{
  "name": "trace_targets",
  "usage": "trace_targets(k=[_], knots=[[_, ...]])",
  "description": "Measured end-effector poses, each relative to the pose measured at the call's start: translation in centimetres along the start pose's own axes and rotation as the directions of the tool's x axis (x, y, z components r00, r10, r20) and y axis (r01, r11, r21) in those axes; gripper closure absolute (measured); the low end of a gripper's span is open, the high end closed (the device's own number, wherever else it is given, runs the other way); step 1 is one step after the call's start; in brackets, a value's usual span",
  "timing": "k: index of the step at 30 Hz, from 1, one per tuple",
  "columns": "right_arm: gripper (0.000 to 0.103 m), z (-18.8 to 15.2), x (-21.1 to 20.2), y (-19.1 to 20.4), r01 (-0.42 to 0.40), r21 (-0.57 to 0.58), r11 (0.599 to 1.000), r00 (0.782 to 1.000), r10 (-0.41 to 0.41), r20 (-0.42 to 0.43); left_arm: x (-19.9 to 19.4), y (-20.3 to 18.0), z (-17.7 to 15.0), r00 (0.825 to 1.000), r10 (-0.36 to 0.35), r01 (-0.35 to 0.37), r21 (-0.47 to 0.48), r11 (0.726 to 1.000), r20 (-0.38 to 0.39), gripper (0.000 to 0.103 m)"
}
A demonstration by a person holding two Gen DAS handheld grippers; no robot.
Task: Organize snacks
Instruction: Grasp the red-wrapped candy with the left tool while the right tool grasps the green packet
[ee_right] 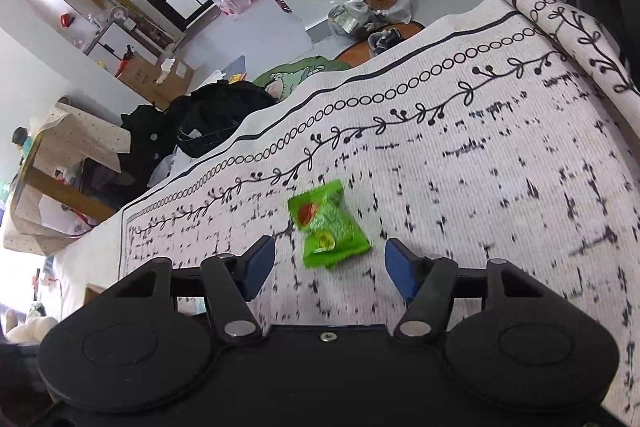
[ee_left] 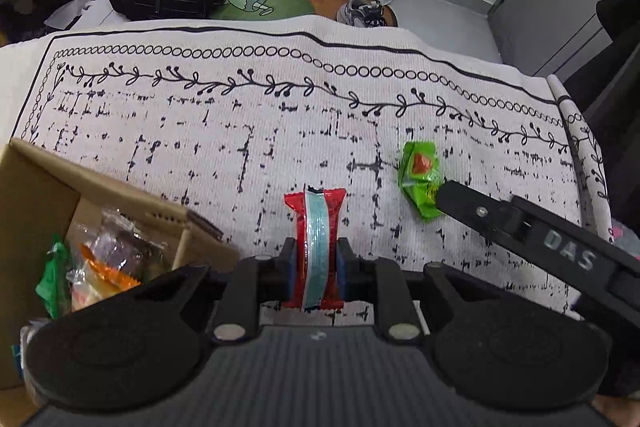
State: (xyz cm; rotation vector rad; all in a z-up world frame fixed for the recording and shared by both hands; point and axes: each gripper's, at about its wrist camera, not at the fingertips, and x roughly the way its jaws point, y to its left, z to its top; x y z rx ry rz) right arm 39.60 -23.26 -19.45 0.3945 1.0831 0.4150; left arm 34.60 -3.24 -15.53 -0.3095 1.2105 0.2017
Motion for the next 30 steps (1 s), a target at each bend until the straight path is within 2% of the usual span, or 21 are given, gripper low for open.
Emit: trace_targets(k=[5,9,12,17,20,26,28,30], knots=[[0.042,0.7,1.3,-0.2,0.011,0.000,1.000,1.000,-0.011,0.014,-0.1,0.0,0.5,1.000,-0.003,0.003,-0.008,1.000,0.001,0.084],[0.046,1.0,2.4,0.1,-0.014,-0.002,1.000,1.000,0.014,-0.008,0.0,0.1,0.6,1.000,-0.008,0.008,-0.019,1.000,-0.005,0.084],[0.063,0.7,3.3,0.3,0.016,-0.032,0.999,0.997,-0.018,-0.069,-0.1,0.2,0.6,1.000,-0.013,0.013,-0.024,1.000,0.001,0.084],[0.068,-0.4,2.0,0.2,0.041,-0.019,0.999,0.994,-0.043,-0.098,0.1,0.3,0.2,0.999,-0.025,0.024,-0.035,0.999,-0.025,0.084],[0.070,-1.5,0.8,-0.2,0.055,-0.006,0.998,0.993,-0.056,-0.106,0.0,0.0,-0.4,0.999,-0.028,0.028,-0.010,1.000,-0.029,0.084],[0.082,-2.9,-1.2,-0.7,0.061,0.019,0.998,0.992,-0.059,-0.115,-0.5,-0.2,-1.5,0.998,-0.051,0.051,0.004,0.999,-0.044,0.084],[0.091,-3.3,-1.8,-0.6,0.063,0.016,0.998,0.991,-0.060,-0.117,-1.0,-0.1,-1.9,0.997,-0.059,0.060,0.005,0.998,-0.046,0.084],[0.095,-3.6,-2.5,-0.7,0.063,0.024,0.998,0.990,-0.060,-0.126,-1.4,-0.1,-2.2,0.997,-0.065,0.065,0.011,0.998,-0.042,0.084]])
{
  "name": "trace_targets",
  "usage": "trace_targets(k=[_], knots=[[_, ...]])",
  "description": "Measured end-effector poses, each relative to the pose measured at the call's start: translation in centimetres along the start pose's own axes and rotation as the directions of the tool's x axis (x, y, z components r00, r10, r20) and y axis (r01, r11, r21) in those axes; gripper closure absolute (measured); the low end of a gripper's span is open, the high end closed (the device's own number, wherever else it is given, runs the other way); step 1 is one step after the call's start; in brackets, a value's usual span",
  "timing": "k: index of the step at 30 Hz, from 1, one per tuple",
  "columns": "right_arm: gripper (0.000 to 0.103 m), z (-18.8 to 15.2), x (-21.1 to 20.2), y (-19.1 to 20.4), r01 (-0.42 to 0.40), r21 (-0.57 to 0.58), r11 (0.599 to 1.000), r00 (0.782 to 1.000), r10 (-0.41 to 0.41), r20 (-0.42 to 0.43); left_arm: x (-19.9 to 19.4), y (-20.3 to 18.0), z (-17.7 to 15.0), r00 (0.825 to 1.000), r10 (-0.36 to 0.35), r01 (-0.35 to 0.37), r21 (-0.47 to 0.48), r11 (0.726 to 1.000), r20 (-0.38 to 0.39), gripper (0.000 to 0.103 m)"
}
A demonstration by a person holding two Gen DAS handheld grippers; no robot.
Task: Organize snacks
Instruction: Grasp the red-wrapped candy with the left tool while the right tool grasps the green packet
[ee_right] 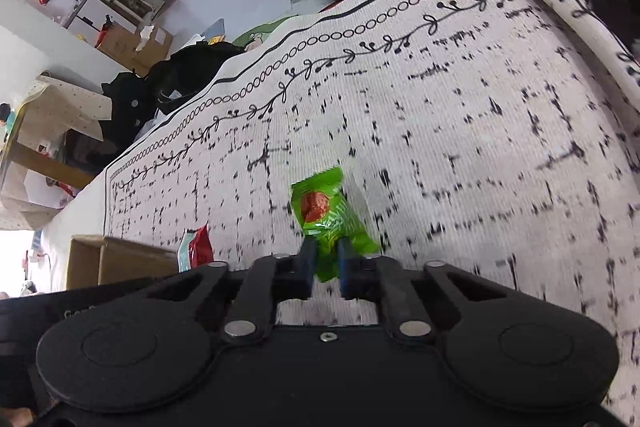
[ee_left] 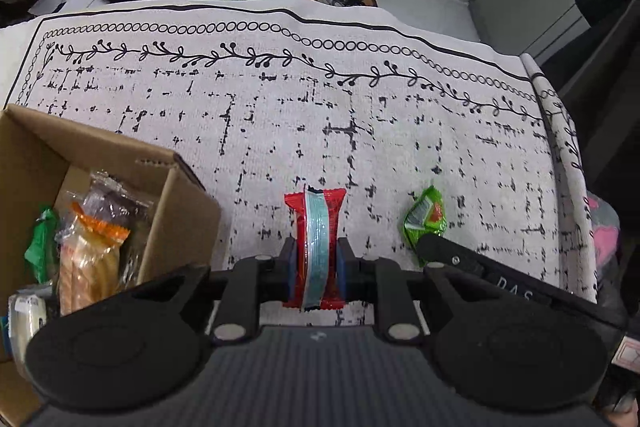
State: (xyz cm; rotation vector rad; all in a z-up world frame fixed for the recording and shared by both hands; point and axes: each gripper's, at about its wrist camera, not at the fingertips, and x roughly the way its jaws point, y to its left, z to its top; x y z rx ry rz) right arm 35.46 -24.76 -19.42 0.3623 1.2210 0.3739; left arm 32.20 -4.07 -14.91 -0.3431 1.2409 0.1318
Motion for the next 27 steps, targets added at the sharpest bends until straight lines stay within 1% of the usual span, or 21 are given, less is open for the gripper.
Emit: trace_targets(k=[4,8,11,12,14,15,16,18,20,22,25,27], knots=[[0.098,-0.7,-1.0,0.0,0.013,0.006,1.000,1.000,-0.013,-0.003,-0.5,0.3,-0.8,1.000,-0.009,0.009,0.002,1.000,0.001,0.084],[0.101,-1.4,-1.8,0.4,0.028,-0.017,0.999,1.000,-0.028,-0.003,-0.4,0.6,-1.4,1.000,-0.013,0.013,-0.003,1.000,-0.005,0.084],[0.101,-1.7,-2.6,0.6,0.041,-0.051,0.998,0.999,-0.042,-0.012,-0.4,0.7,-1.5,1.000,-0.015,0.015,0.000,1.000,-0.008,0.084],[0.099,-1.8,-2.7,0.7,0.054,-0.068,0.996,0.998,-0.056,-0.025,-0.3,0.8,-1.6,1.000,-0.014,0.014,-0.003,1.000,-0.012,0.084],[0.089,-2.0,-2.6,1.1,0.061,-0.095,0.994,0.997,-0.064,-0.036,-0.1,1.0,-1.7,1.000,-0.011,0.011,-0.012,1.000,-0.023,0.084],[0.074,-2.0,-2.5,1.2,0.056,-0.107,0.993,0.997,-0.061,-0.041,-0.1,1.0,-1.7,1.000,-0.010,0.010,-0.011,1.000,-0.025,0.084],[0.065,-2.1,-2.3,1.4,0.054,-0.120,0.991,0.997,-0.060,-0.042,-0.1,1.0,-1.7,1.000,-0.009,0.009,-0.009,1.000,-0.024,0.084],[0.064,-2.2,-1.8,1.7,0.050,-0.142,0.989,0.997,-0.057,-0.046,0.0,1.0,-1.7,1.000,-0.006,0.006,-0.006,1.000,-0.024,0.084],[0.061,-2.3,-1.0,2.0,0.040,-0.162,0.986,0.996,-0.052,-0.071,0.0,1.1,-1.6,1.000,-0.003,0.003,-0.009,1.000,-0.022,0.084],[0.046,-2.6,-0.6,2.1,0.036,-0.168,0.985,0.995,-0.050,-0.081,0.1,1.3,-1.5,1.000,0.000,-0.001,-0.010,1.000,-0.024,0.084],[0.040,-3.1,-0.1,2.6,0.024,-0.204,0.979,0.995,-0.044,-0.093,0.2,1.4,-1.5,0.999,0.001,-0.001,-0.008,1.000,-0.032,0.084],[0.038,-3.8,0.5,2.8,0.030,-0.233,0.972,0.993,-0.056,-0.108,0.2,1.5,-1.6,0.999,0.001,-0.001,-0.005,1.000,-0.034,0.084]])
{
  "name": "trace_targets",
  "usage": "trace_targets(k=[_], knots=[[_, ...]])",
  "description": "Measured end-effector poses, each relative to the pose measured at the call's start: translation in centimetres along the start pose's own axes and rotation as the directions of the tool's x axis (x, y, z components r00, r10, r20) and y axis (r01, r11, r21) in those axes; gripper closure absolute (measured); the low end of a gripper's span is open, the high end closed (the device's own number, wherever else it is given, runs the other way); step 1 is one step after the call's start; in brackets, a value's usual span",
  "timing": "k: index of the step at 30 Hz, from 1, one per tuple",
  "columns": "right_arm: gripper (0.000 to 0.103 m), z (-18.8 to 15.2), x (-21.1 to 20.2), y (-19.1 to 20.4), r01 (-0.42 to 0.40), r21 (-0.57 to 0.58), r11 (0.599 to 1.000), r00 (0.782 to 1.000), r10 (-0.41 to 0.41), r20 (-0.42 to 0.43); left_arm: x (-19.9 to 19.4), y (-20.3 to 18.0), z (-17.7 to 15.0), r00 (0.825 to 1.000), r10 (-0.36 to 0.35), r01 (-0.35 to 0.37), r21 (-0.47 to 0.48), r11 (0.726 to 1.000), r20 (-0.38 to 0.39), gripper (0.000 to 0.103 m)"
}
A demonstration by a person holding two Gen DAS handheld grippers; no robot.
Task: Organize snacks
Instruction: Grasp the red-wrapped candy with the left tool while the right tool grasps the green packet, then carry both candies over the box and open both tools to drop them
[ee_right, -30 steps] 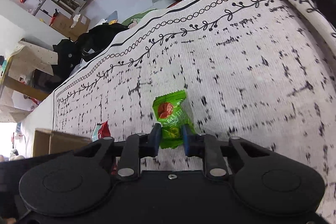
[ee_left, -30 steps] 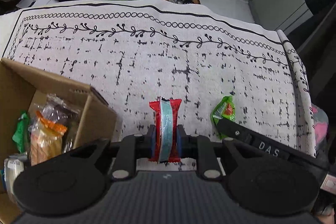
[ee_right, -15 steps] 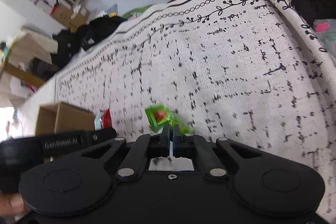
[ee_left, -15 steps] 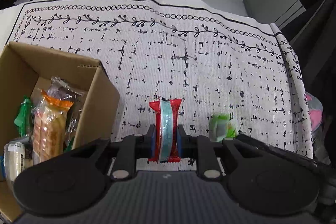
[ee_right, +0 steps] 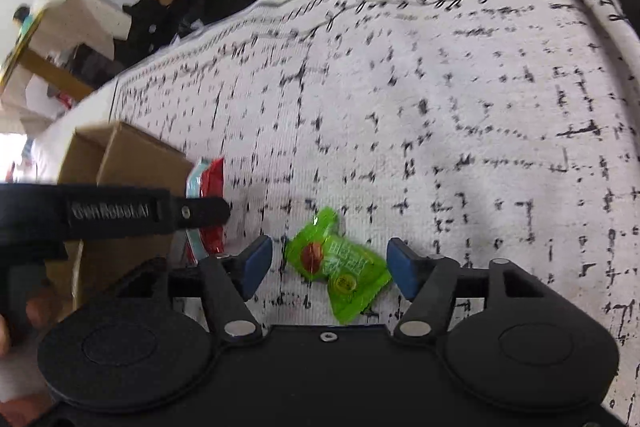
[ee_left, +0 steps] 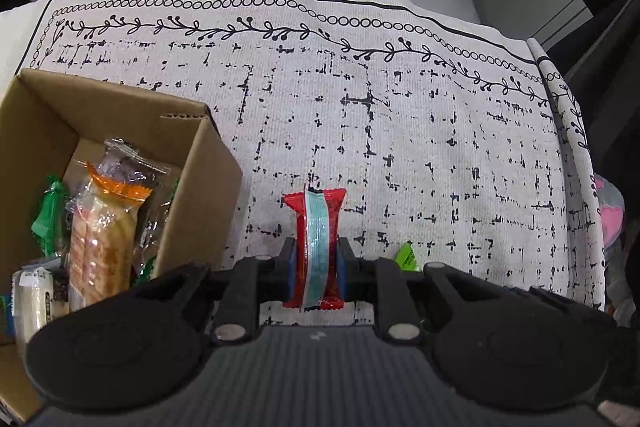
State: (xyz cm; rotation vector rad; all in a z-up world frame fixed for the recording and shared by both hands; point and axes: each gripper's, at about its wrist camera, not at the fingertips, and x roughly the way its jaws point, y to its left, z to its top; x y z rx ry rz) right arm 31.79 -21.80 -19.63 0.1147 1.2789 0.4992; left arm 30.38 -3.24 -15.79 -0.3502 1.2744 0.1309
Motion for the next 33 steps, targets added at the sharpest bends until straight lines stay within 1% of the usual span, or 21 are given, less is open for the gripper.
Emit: trace_targets(k=[3,4,5,6,9,16,20,29,33], knots=[[0.038,-0.9,1.0,0.7,0.045,-0.049,0.998,0.998,-0.047,-0.029,0.0,0.1,-0.2,1.000,-0.002,0.002,-0.002,1.000,-0.004,0.084],[0.040,-1.2,1.1,0.8,0.054,-0.054,0.997,0.998,-0.055,-0.019,0.0,0.1,-0.2,1.000,-0.003,0.003,-0.003,1.000,-0.005,0.084],[0.045,-1.3,1.1,0.8,0.066,-0.051,0.997,0.998,-0.067,-0.013,0.0,0.1,-0.2,1.000,-0.005,0.005,-0.003,1.000,-0.005,0.084],[0.067,-1.4,1.1,0.8,0.077,-0.039,0.996,0.997,-0.078,-0.014,-0.1,0.1,-0.3,1.000,-0.005,0.005,-0.002,1.000,-0.004,0.084],[0.077,-1.1,0.7,-0.1,0.054,0.031,0.998,0.998,-0.054,-0.024,-0.4,0.2,-0.5,1.000,-0.011,0.011,0.000,1.000,-0.005,0.084],[0.079,-1.2,-1.9,-0.2,0.069,0.081,0.994,0.997,-0.071,0.022,-1.7,0.3,-1.4,0.999,-0.037,0.037,0.011,0.999,0.006,0.084],[0.079,-1.3,-3.4,0.4,0.084,0.095,0.992,0.995,-0.089,0.054,-2.8,0.5,-2.0,0.998,-0.054,0.054,0.019,0.998,0.018,0.084],[0.079,-1.1,-7.0,3.3,0.085,0.105,0.991,0.987,-0.098,0.125,-6.9,1.2,-2.7,0.994,-0.093,0.090,0.049,0.995,0.057,0.084],[0.078,-1.2,-8.4,4.8,0.084,0.103,0.991,0.983,-0.099,0.154,-8.9,1.6,-2.9,0.992,-0.097,0.091,0.078,0.993,0.084,0.084]])
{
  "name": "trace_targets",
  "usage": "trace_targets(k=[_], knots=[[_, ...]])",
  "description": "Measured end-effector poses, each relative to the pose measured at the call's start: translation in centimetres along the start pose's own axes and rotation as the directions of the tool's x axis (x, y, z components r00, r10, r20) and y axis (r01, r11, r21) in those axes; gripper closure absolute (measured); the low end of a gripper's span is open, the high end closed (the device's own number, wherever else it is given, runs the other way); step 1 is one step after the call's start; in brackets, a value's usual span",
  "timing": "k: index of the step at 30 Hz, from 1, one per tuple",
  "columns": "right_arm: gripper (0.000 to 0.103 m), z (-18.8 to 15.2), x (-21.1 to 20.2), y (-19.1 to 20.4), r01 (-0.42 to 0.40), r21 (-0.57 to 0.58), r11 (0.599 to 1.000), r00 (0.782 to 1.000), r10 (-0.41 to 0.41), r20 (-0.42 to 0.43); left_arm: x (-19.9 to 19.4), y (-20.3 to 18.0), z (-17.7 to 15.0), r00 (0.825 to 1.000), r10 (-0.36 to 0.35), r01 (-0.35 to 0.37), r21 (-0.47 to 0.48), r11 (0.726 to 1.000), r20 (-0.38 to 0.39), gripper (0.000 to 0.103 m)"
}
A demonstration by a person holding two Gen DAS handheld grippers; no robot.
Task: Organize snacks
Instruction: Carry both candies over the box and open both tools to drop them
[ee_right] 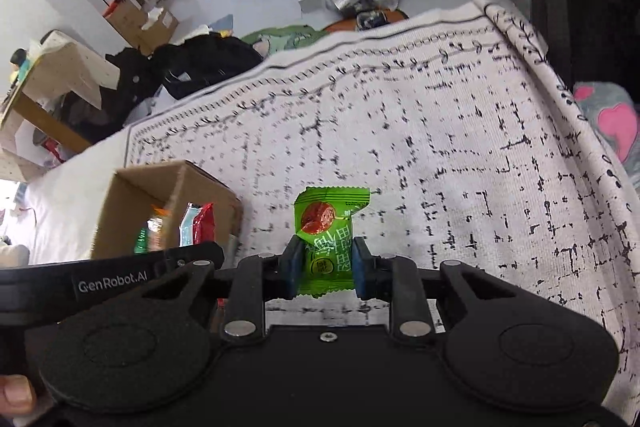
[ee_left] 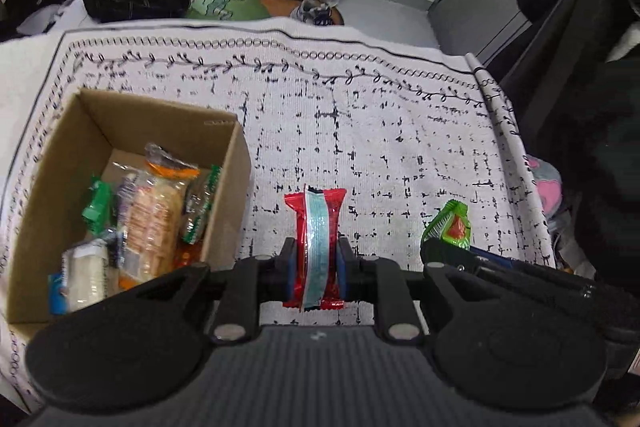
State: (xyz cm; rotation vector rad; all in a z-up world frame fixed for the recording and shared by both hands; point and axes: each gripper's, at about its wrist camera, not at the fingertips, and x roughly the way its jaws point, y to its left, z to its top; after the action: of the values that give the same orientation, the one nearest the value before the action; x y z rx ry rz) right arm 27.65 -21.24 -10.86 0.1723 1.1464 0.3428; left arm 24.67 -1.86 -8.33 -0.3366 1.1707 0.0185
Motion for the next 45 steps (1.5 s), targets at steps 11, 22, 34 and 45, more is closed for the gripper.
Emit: trace_targets(k=[11,22,34,45], knots=[[0.078,-0.5,-2.8,3.9,-0.024,-0.010,1.000,0.999,0.024,0.045,-4.1,1.9,-0.9,0.999,-0.012,0.011,0.029,1.000,0.035,0.084],[0.078,-1.0,-3.7,8.1,-0.058,-0.036,0.998,0.996,0.060,0.070,-7.7,6.3,-0.8,0.997,-0.001,0.001,0.001,1.000,0.079,0.084],[0.078,-1.7,-2.7,12.3,-0.102,-0.071,0.992,0.994,0.105,0.036,-9.5,10.2,0.0,0.994,0.018,-0.012,-0.054,0.998,0.109,0.084],[0.076,-2.6,-0.3,15.6,-0.125,-0.112,0.986,0.991,0.120,-0.054,-9.5,14.2,0.5,0.994,0.029,-0.016,-0.119,0.993,0.110,0.084]])
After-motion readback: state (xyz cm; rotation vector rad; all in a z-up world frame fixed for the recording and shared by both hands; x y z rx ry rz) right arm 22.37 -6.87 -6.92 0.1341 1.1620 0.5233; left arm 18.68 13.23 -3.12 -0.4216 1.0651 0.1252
